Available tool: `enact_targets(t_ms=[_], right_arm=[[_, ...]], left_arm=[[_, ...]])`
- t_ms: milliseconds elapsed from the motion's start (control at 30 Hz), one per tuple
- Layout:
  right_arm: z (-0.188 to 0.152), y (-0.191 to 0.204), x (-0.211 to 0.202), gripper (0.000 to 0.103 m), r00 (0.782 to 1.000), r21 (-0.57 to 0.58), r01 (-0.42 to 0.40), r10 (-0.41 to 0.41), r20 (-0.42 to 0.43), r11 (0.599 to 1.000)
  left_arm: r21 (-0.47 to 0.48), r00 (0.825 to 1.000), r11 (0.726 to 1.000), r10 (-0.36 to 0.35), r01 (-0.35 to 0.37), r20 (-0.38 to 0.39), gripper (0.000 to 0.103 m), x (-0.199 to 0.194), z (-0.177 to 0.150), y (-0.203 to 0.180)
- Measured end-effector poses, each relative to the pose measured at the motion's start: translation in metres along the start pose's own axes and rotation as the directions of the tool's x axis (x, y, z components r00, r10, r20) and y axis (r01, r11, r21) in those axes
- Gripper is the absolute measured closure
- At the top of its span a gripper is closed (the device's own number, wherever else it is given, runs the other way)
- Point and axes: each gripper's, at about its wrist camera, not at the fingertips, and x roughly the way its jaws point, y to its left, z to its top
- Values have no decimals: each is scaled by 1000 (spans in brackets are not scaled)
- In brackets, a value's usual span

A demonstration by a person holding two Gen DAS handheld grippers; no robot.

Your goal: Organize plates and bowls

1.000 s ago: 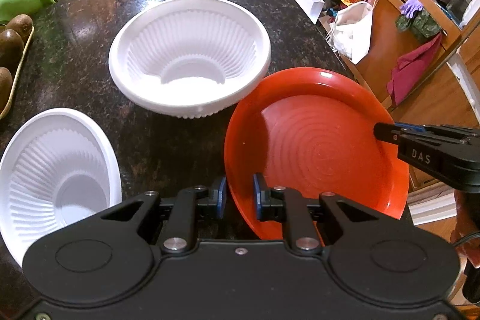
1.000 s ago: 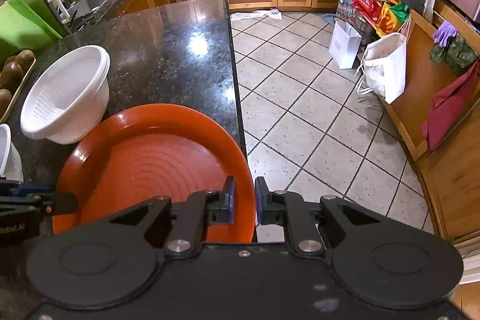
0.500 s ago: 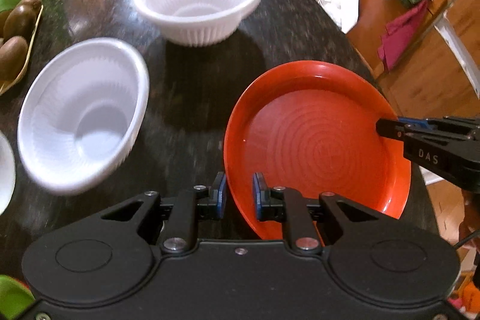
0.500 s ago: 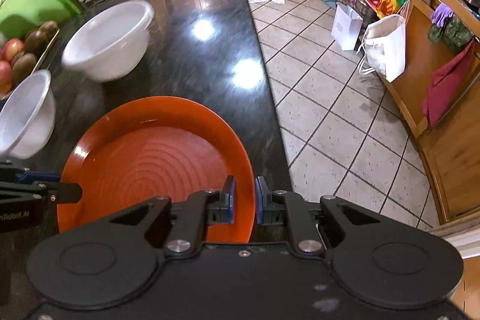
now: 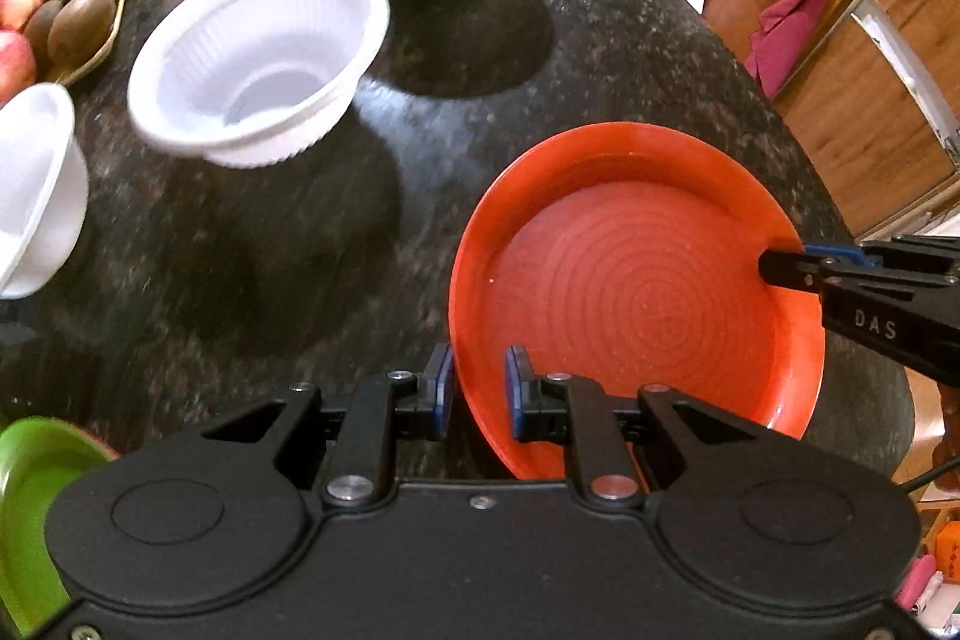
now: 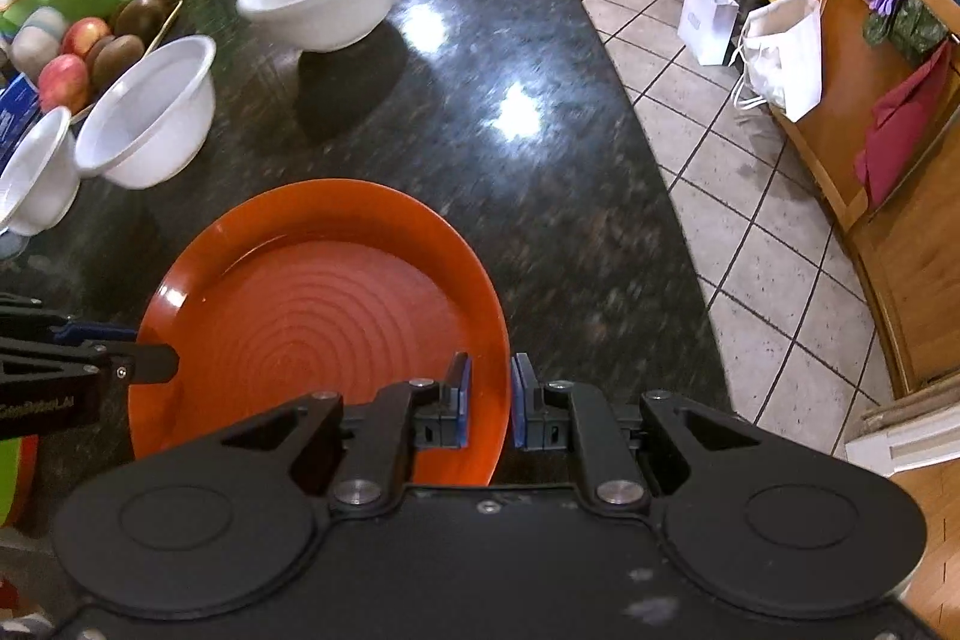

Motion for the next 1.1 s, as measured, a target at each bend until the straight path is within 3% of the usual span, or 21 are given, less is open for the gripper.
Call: enact_targets(t_ms=[400,1100], right_arm=[[-17,15,0,88,1000,-5,-1,0,-22,1000],[-17,25,14,88,1000,-39,-3,3,3,999]], left_arm=[[-1,1000,1000,-21,21,13,79,-15,-38,16],[-25,999,999,-25,26,46,79,-35,-53,37]])
